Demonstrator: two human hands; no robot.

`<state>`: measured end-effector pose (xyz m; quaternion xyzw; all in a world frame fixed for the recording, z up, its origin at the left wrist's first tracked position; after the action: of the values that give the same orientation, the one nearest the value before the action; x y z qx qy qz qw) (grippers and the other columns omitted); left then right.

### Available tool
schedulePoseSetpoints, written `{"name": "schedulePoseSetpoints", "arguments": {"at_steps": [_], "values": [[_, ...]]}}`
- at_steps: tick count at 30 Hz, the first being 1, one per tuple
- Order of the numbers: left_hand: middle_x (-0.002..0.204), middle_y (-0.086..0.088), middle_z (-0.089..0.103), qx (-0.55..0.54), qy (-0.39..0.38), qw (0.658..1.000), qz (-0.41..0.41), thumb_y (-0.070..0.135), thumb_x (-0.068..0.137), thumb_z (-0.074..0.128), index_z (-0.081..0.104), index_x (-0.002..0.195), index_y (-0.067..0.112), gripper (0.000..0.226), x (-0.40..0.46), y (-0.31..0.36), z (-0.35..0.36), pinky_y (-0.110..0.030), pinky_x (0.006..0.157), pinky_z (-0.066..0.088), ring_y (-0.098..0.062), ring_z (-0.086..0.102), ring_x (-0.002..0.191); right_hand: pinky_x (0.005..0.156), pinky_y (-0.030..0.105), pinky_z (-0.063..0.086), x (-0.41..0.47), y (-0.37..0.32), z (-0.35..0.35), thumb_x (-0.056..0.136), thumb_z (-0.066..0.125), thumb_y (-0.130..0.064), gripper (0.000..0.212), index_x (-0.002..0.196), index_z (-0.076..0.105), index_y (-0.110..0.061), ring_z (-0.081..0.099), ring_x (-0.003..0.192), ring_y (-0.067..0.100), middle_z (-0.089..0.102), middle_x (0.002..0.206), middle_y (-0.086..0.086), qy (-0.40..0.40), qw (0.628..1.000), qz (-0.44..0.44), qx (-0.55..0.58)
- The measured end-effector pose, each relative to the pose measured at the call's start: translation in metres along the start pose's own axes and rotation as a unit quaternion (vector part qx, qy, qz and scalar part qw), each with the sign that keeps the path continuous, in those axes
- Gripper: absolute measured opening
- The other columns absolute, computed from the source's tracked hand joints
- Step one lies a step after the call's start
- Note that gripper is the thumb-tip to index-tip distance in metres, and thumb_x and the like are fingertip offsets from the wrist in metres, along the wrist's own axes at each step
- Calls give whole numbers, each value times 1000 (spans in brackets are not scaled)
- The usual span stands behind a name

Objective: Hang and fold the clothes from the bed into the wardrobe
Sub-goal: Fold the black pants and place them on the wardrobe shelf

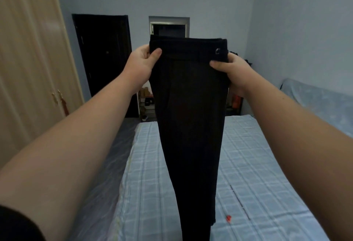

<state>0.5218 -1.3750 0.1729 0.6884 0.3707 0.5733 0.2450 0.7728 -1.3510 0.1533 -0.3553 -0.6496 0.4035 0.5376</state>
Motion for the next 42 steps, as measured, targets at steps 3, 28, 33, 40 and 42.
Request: {"name": "schedulePoseSetpoints", "arguments": {"at_steps": [3, 28, 33, 40, 42], "values": [[113, -1, 70, -23, -14, 1000, 16, 24, 103, 47, 58, 126, 7, 30, -5, 21, -3, -16, 76, 55, -4, 69, 99, 94, 42, 55, -10, -14, 1, 93, 60, -13, 37, 129, 61, -12, 68, 113, 27, 70, 124, 9, -28, 999, 23, 19], [116, -5, 70, -3, -23, 980, -198, 21, 98, 59, 59, 125, 13, 28, 82, -272, 73, -26, 85, 57, -15, 69, 104, 100, 49, 52, 114, 269, -35, 82, 52, 2, 48, 126, 62, -15, 63, 116, 32, 65, 128, 13, 27, 973, 227, 41], [113, -4, 72, 2, 3, 971, -240, 23, 93, 65, 67, 116, 20, 23, 84, -353, 80, -40, 96, 54, -19, 69, 105, 93, 46, 55, 154, 338, -37, 80, 60, 7, 44, 117, 64, -16, 66, 107, 27, 69, 115, 9, 27, 972, 232, -32], [97, 4, 69, 87, -40, 952, -292, 5, 88, 69, 65, 95, 28, 24, 35, -415, 84, -25, 80, 53, -11, 68, 89, 74, 39, 55, 114, 417, -19, 74, 69, 0, 33, 95, 62, -25, 66, 93, 28, 66, 92, 4, -7, 964, 236, -124], [93, 3, 67, 111, -70, 943, -307, 1, 87, 69, 64, 95, 23, 23, 7, -426, 86, -19, 76, 52, -6, 66, 84, 71, 30, 50, 84, 434, -8, 77, 68, 4, 35, 100, 60, -21, 62, 87, 19, 62, 88, -2, -21, 962, 234, -141]]}}
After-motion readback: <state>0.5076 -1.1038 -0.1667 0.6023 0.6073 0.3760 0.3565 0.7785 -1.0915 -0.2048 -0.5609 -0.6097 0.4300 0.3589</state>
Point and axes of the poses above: each hand's wrist, its own x-axis towards the middle knuckle, its own z-axis out of the palm, y = z × x, the point moved 7 cm from there along x, towards the middle knuckle
